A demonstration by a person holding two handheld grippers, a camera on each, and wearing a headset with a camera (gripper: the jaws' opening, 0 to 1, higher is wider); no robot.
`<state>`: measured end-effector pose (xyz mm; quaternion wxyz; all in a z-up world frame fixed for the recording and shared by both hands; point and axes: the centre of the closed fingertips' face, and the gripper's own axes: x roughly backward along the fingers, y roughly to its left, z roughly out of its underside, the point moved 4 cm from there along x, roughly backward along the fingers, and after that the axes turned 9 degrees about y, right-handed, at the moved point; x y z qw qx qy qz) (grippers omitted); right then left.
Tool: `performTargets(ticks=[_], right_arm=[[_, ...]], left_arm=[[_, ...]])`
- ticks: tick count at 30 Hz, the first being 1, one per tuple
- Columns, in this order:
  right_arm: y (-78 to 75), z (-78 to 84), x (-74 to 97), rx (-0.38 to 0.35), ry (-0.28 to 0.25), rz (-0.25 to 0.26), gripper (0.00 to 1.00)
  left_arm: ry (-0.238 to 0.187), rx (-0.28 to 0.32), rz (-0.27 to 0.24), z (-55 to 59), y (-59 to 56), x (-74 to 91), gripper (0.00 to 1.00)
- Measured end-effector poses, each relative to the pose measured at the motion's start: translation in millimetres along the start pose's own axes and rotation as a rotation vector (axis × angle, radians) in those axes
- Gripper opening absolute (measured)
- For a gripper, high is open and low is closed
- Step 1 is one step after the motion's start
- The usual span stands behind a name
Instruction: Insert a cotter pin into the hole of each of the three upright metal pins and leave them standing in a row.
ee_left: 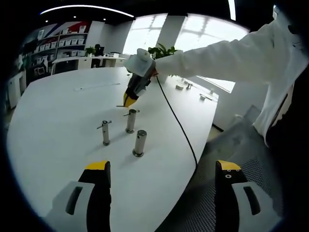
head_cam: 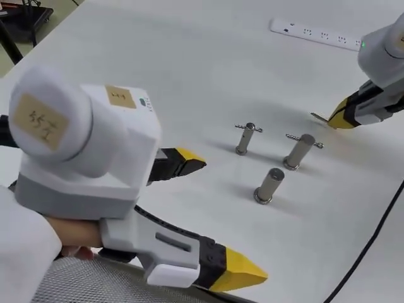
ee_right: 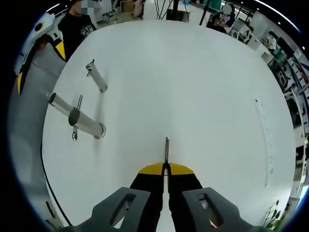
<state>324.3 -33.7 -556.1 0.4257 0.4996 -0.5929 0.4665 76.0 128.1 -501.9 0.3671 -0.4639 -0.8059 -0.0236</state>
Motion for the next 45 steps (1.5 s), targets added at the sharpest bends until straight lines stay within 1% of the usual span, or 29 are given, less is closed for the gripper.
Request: performTargets(ticks=[5,6,8,9,11,13,14,15,17,18,20,21,22,24,27,30,32,35,38,41,44,45], right_arm=[[1.9,-7.2,13.2,0.049,-0.026,0.032,0.00],[6.6,-9.4,20.8,0.065,-0.040,0.042,0.00],[9.3,-11.1,27.9,0.070,-0.056,0.062,0.00],[10.9,-12.0,32.4,0.077,-0.068,0.073,0.00],[12.9,-14.1,41.7,0.089,-0.097,0.105,0.00],[25.8,-16.8,54.3,0.095,-0.121,0.133,0.00],[26.9,-16.4,57.8,0.097,-0.128,0.143,0.00],[29.2,-17.1,63.3,0.104,-0.139,0.163,0.00],[40.0,-20.1,74.0,0.108,-0.167,0.195,0.00],[39.9,-19.8,76.3,0.107,-0.179,0.204,0.00],[46.5,-20.8,81.6,0.107,-0.206,0.215,0.00],[51.0,-20.3,82.9,0.104,-0.209,0.206,0.00],[59.8,-20.3,86.0,0.095,-0.221,0.204,0.00],[70.5,-19.7,87.9,0.097,-0.240,0.213,0.00],[80.9,-20.6,90.7,0.086,-0.265,0.233,0.00],[87.0,-21.8,95.4,0.089,-0.285,0.258,0.00],[92.8,-23.9,99.8,0.097,-0.298,0.277,0.00],[104.2,-29.2,103.8,0.135,-0.301,0.307,0.00],[115.3,-34.7,106.5,0.144,-0.319,0.317,0.00],[125.3,-41.6,109.5,0.164,-0.334,0.343,0.00],[132.2,-47.6,113.5,0.176,-0.345,0.375,0.00],[132.2,-49.3,115.0,0.175,-0.344,0.394,0.00]], left_arm=[[0.000,0.014,-0.004,2.0,4.1,2.7,0.87],[-0.002,0.016,-0.007,1.7,5.5,4.3,0.87],[-0.002,0.022,-0.011,1.1,7.5,5.5,0.87],[-0.004,0.038,-0.021,0.6,10.4,6.0,0.87],[-0.019,0.058,-0.025,-1.2,13.9,7.1,0.86],[-0.035,0.071,-0.028,-3.5,16.2,8.3,0.82],[-0.037,0.076,-0.028,-4.1,17.1,8.4,0.81],[-0.040,0.080,-0.035,-4.7,18.4,8.2,0.80],[-0.048,0.074,-0.050,-5.8,20.9,7.7,0.77],[-0.048,0.078,-0.051,-6.1,22.0,7.3,0.76],[-0.056,0.099,-0.049,-8.6,23.9,6.0,0.75],[-0.060,0.099,-0.048,-10.5,23.9,5.6,0.74],[-0.063,0.100,-0.045,-13.0,24.1,5.3,0.73],[-0.068,0.098,-0.043,-18.4,23.7,4.2,0.73],[-0.056,0.103,-0.029,-23.7,23.2,-0.7,0.70],[-0.047,0.103,-0.015,-27.3,22.2,-5.3,0.64],[-0.052,0.116,0.002,-32.8,18.8,-9.2,0.62],[-0.070,0.133,0.022,-41.2,16.9,-13.0,0.59],[-0.081,0.128,0.036,-49.0,15.2,-15.4,0.54],[-0.102,0.132,0.051,-58.5,14.8,-15.9,0.51],[-0.140,0.174,0.099,-71.3,15.0,-15.5,0.48],[-0.150,0.172,0.107,-74.4,15.7,-14.7,0.46]])
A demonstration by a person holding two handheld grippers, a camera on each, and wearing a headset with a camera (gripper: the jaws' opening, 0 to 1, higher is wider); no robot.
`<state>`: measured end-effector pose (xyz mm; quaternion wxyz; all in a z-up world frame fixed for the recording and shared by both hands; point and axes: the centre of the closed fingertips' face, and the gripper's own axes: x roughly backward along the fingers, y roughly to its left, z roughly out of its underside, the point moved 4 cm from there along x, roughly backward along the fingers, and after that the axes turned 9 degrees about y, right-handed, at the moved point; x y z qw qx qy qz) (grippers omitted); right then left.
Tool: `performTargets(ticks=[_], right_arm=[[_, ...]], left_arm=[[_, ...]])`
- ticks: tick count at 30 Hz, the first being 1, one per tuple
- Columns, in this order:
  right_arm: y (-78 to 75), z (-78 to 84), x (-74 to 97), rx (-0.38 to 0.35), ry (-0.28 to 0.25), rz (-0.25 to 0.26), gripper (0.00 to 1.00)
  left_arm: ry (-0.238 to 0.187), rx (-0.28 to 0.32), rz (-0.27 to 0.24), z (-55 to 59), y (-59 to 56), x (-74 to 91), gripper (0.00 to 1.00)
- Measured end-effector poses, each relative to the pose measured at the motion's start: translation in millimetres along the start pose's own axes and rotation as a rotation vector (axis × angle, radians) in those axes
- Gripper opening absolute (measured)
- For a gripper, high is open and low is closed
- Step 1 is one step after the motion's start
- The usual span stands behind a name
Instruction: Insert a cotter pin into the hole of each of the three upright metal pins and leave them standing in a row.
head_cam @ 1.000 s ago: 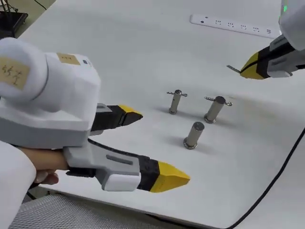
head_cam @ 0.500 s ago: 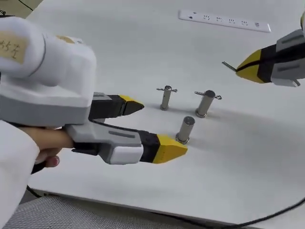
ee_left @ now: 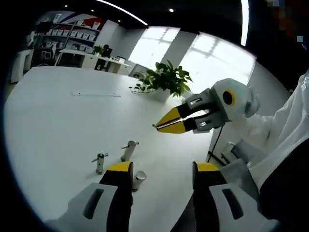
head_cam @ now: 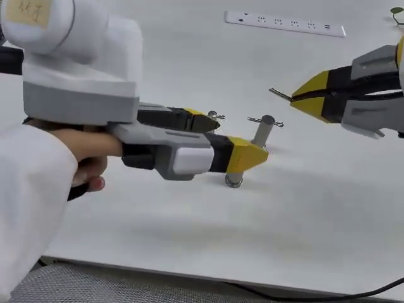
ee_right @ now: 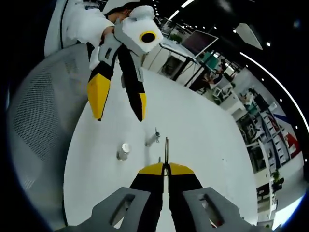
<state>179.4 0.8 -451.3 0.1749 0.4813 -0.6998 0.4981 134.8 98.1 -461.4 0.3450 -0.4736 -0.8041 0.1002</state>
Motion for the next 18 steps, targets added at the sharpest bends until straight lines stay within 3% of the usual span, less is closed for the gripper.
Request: performTargets(ticks=[4,7,12,18], right_arm=[[5.8,-7.4,2.6,0.024,0.004,0.017,0.00],[11.3,-13.2,4.2,0.033,-0.003,0.021,0.00],[16.4,-21.0,6.3,0.041,-0.010,0.029,0.00],[19.8,-24.3,8.9,0.042,-0.009,0.044,0.00]], left_arm=[[-0.031,0.037,0.028,-13.5,2.1,-0.5,0.40],[-0.031,0.029,0.034,-21.7,3.0,-2.1,0.35],[-0.028,0.017,0.059,-27.7,2.1,-5.3,0.26],[-0.005,0.007,0.079,-27.1,2.4,-14.5,0.18]])
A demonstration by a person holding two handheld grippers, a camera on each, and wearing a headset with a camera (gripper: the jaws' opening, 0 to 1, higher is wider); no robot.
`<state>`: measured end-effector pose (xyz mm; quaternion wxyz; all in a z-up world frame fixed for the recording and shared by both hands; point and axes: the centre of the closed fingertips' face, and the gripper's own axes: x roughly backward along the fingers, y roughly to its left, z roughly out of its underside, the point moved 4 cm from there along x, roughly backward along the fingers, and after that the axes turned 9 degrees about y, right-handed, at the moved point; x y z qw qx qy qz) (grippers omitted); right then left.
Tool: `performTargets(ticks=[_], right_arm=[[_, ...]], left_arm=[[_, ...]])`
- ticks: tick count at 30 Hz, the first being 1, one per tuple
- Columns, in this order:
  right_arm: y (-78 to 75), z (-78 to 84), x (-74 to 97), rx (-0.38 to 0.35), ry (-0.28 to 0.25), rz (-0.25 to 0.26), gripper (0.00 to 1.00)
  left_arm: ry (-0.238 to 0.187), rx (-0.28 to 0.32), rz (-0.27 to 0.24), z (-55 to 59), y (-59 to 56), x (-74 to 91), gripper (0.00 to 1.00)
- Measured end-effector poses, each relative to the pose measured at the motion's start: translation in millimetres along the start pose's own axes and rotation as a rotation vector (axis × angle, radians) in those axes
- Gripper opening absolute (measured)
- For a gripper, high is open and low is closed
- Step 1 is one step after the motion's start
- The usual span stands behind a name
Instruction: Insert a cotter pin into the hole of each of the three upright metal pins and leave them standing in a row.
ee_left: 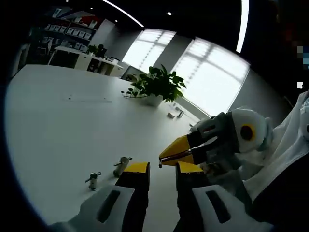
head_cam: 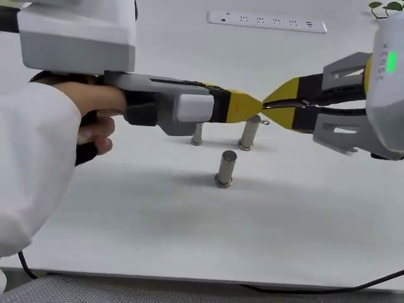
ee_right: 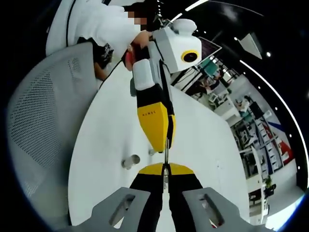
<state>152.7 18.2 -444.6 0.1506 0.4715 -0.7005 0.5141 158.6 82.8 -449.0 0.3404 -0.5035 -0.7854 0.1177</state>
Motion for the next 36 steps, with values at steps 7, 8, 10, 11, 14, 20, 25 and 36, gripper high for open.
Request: performTargets(ticks=[7,8,10,11,14,20,25,36], right_arm=[[1.5,-3.4,3.0,0.013,0.001,0.009,0.00],[1.5,-4.0,3.0,0.010,-0.001,0.010,0.00],[1.3,-3.0,3.2,0.008,-0.002,0.010,0.00],[1.1,-3.0,3.7,0.008,-0.003,0.013,0.00],[0.1,-2.2,3.9,0.006,-0.003,0.016,0.00],[0.0,-2.0,3.7,0.004,-0.006,0.021,0.00],[0.0,-2.2,4.8,0.004,-0.008,0.026,0.00],[0.8,-3.5,6.1,0.012,-0.008,0.026,0.00]], left_arm=[[0.007,-0.001,-0.001,-0.7,2.1,-7.6,0.10],[0.002,-0.005,-0.011,-1.3,3.3,-7.5,0.09],[0.004,0.000,-0.007,-1.6,4.0,-7.9,0.06],[0.006,0.009,0.002,-1.6,3.6,-8.2,0.05],[0.009,0.005,0.002,-1.3,3.5,-8.1,0.04],[0.016,0.005,0.013,-1.0,2.5,-9.4,0.02],[0.005,0.005,0.020,-2.7,1.0,-9.1,0.01],[0.008,-0.054,0.011,-1.6,-2.9,-7.4,0.00]])
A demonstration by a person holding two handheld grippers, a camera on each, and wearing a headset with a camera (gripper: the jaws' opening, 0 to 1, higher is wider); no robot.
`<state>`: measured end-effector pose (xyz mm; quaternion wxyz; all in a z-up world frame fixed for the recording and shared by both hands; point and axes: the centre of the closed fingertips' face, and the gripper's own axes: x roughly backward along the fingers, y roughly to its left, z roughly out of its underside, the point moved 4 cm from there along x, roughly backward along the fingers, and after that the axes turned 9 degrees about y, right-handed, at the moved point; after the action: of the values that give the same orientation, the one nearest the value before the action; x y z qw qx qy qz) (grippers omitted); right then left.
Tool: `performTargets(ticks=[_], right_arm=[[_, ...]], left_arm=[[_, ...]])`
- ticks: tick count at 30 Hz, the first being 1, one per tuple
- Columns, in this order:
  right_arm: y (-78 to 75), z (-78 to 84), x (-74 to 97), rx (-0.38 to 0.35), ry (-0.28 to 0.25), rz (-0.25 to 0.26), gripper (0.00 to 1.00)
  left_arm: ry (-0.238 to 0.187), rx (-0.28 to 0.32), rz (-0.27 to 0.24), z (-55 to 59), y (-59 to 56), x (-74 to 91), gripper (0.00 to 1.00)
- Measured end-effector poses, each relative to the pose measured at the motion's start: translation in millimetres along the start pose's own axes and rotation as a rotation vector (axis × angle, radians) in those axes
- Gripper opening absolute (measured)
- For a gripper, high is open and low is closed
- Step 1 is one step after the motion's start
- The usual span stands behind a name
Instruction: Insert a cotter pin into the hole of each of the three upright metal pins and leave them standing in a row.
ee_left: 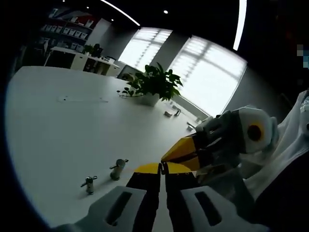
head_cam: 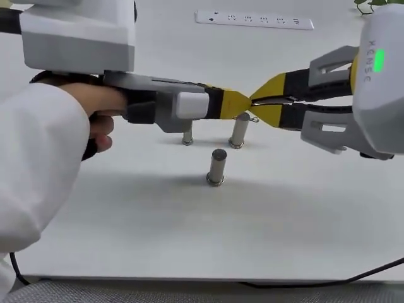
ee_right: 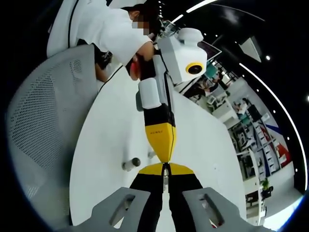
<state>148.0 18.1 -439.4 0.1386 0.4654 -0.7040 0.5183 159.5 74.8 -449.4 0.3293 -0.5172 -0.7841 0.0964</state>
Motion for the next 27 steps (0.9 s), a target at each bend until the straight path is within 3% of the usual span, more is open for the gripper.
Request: performTargets(ticks=[9,16,20,23,25,27], right_arm=[[1.8,0.8,1.2,0.000,0.001,0.001,0.00],[4.2,-0.4,0.7,0.005,-0.003,0.003,0.00],[6.0,2.8,0.4,-0.047,-0.002,-0.009,0.00],[6.8,7.7,0.3,-0.073,0.006,-0.020,0.06],[10.4,13.0,0.4,-0.120,0.007,-0.055,0.06],[12.9,19.0,-0.5,-0.217,-0.004,-0.092,0.07]], left_arm=[[-0.003,0.018,-0.025,1.1,-2.3,-0.3,0.00],[0.019,0.021,-0.027,3.2,-3.1,-1.0,0.00],[0.025,0.011,-0.026,4.5,-4.2,-1.7,0.00],[0.022,0.004,-0.028,4.1,-4.6,-0.9,0.00],[0.029,0.006,-0.035,5.2,-3.3,0.3,0.00],[0.035,-0.003,-0.045,6.7,-1.9,2.9,0.00]])
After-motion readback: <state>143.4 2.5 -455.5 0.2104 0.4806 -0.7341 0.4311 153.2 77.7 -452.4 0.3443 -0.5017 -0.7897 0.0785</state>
